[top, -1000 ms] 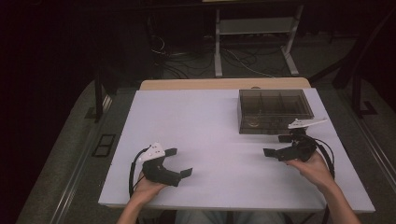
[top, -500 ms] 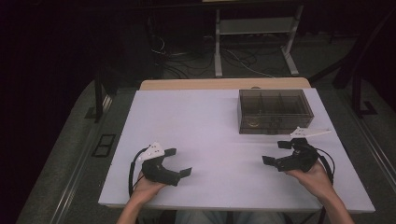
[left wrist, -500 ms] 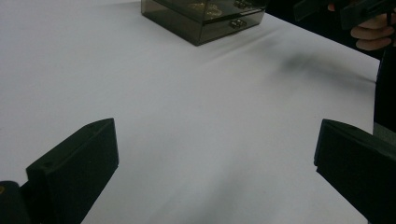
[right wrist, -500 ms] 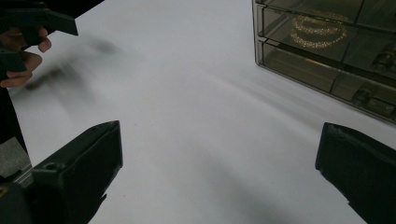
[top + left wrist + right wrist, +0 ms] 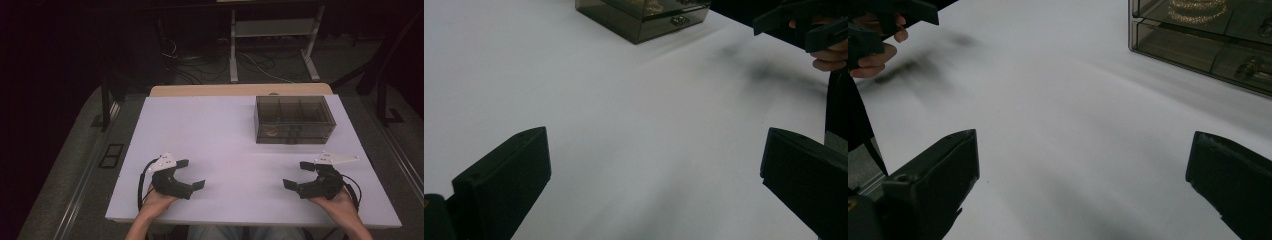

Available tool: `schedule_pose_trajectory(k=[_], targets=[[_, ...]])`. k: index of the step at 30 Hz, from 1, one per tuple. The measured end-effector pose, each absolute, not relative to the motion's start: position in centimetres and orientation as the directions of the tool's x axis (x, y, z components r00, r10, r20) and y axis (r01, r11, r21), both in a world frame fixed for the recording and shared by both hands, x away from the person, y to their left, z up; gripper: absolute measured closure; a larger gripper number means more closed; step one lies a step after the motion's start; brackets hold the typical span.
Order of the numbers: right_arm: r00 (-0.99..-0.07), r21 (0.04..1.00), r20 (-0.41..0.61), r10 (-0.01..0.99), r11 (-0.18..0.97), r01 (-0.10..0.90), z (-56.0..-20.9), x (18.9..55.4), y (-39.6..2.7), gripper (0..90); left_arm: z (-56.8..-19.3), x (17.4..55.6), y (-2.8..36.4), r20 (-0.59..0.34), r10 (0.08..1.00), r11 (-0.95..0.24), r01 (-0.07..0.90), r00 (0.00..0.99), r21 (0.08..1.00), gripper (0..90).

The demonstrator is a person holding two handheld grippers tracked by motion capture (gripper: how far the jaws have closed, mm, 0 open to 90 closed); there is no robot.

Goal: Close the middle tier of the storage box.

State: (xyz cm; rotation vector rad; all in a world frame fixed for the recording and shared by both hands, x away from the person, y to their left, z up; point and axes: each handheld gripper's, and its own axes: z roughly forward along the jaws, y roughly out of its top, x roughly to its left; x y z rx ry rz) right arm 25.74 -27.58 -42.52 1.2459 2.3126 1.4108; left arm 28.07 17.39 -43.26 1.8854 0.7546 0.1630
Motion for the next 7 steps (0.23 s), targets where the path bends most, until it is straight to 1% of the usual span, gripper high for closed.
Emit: schedule_pose_trajectory(k=[7], targets=[[-0.645, 0.808, 0.266, 0.717, 0.199, 0.555, -42.32, 25.55, -27.71, 0.1, -43.3, 28.12, 17.38, -0.231, 0.562, -0.253, 0.431, 0.794, 0.866, 0.0]])
